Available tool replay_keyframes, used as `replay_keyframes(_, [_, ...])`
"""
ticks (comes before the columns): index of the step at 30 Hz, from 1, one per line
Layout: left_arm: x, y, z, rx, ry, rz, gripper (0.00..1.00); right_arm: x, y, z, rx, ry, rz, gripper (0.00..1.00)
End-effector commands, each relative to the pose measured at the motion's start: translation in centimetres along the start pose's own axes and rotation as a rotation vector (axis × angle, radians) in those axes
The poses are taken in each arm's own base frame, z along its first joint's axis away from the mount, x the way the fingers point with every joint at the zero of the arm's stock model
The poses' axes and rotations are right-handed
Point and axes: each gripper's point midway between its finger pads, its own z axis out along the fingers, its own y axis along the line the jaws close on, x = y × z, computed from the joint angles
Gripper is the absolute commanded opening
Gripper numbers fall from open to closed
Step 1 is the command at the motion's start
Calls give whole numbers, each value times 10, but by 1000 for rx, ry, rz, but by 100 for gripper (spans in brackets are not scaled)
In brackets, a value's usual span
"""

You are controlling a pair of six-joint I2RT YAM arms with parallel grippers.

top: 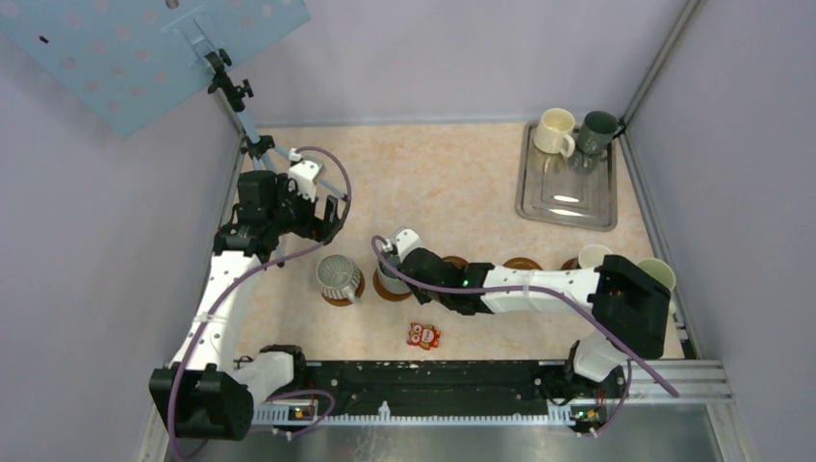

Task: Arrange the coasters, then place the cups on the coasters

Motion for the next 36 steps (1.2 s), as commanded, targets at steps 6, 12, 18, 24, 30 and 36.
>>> replay_keyframes(6, [-2,-2,-4,0,-27,-8,99,-72,20,-5,-24,-212,97,0])
replay_keyframes(12, [-4,-2,-4,-3,-31,-5,99,-68,24,0,-22,-193,108,0])
replay_keyframes(18, [-1,-2,-4,-3,-27,-4,99,-63,22,6,-4,-174,116,0])
replay_keyframes(24, [1,-2,-2,-2,-23,0,99,-57,26,9,-15,-149,121,0])
replay_keyframes(30, [3,-1,-1,0,-18,4,99,-53,28,9,-17,-137,121,21])
replay_keyframes(36, [4,-1,0,4,-14,5,99,-53,31,7,-36,-135,116,32])
